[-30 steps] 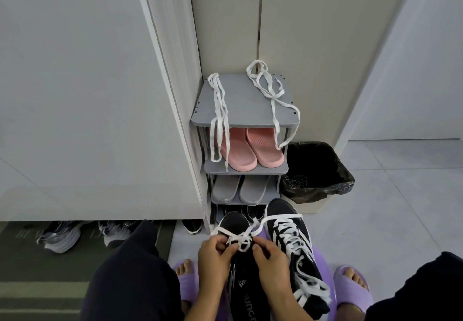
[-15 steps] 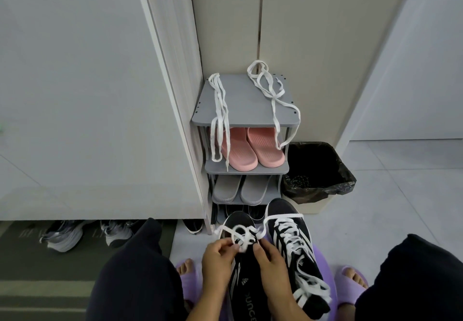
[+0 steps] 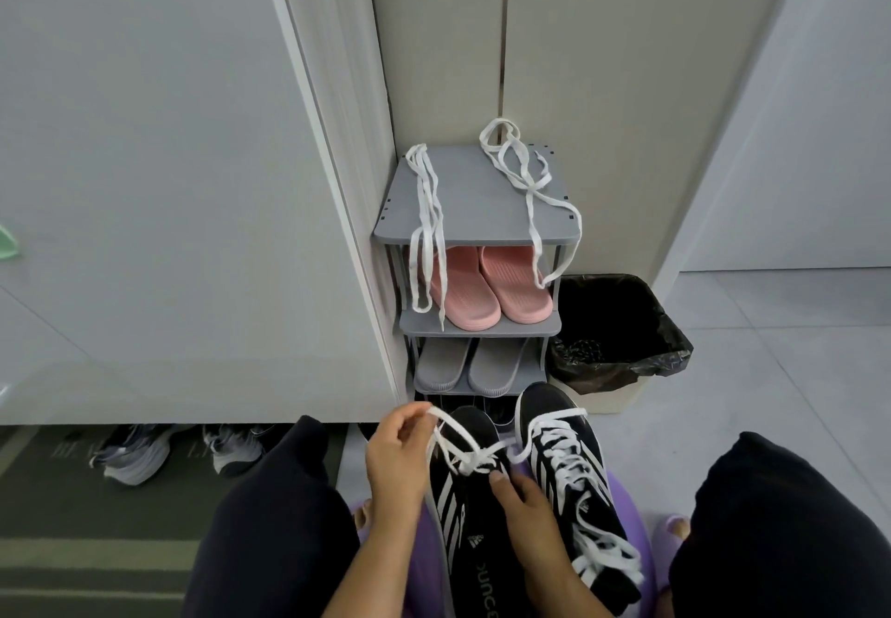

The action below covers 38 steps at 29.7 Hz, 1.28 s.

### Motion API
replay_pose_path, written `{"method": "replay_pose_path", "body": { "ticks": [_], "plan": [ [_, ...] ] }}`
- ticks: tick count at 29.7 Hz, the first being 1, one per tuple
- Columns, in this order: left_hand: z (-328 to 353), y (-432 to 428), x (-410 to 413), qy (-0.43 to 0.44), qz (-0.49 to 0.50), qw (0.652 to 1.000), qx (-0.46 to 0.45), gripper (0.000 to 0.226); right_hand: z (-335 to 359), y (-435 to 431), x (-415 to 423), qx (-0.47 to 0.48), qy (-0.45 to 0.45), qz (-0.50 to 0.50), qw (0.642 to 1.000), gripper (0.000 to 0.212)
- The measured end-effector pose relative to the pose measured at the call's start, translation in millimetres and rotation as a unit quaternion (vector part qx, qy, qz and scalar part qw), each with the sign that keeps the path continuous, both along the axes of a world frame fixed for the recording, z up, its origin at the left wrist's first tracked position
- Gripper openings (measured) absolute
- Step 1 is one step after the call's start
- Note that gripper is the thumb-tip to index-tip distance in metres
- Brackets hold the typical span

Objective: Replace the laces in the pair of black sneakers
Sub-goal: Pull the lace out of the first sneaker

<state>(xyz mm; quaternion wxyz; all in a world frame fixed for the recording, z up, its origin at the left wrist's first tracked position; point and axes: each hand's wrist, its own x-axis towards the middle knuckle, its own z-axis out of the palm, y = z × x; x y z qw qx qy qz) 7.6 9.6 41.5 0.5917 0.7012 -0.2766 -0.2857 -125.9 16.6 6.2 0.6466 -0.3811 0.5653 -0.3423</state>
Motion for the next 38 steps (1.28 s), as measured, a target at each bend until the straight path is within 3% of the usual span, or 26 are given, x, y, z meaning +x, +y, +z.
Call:
{"method": "replay_pose_path", "body": {
  "ticks": [3, 6, 9, 14, 20, 25, 38],
  "plan": [
    [-31.3, 18.0, -13.8, 0.034, -0.058, 0.992, 0.104, 0.018, -1.5, 1.0, 0.4, 0.006, 0.001, -0.002, 1.000, 0.017],
    [-48.5, 25.9, -23.3, -0.029, -0.080, 0.988, 0.132, 0.029, -2.1, 3.8, 0.6, 0.013, 0.009, 0.012, 1.000, 0.026],
    [-42.9, 22.1, -24.4, -0.029, -0.078, 0.989, 0.119, 0.029, -4.5, 5.8, -1.5, 0.014, 0.035, -0.004, 0.999, 0.025],
    [-45.6, 18.7, -30.6, 0.051, -0.035, 0.993, 0.103, 0.027, -7.1, 6.7, 1.1, 0.003, 0.035, -0.021, 0.999, 0.017],
    [-43.8, 22.7, -34.6, 0.182, 0.022, 0.980, 0.071, 0.003, -17.7, 7.7, 2.6, 0.022, 0.028, -0.029, 0.999, 0.039],
    [-43.2, 24.7, -34.7, 0.251, 0.025, 0.966, 0.062, 0.008, -11.0, 10.4, 1.8, -0.008, 0.020, -0.034, 0.999, 0.056],
    [-19.5, 28.7, -29.1, 0.347, 0.047, 0.937, 0.008, 0.009, -3.1, 11.5, 0.1, -0.087, -0.022, -0.007, 0.996, 0.057]
  ]
}}
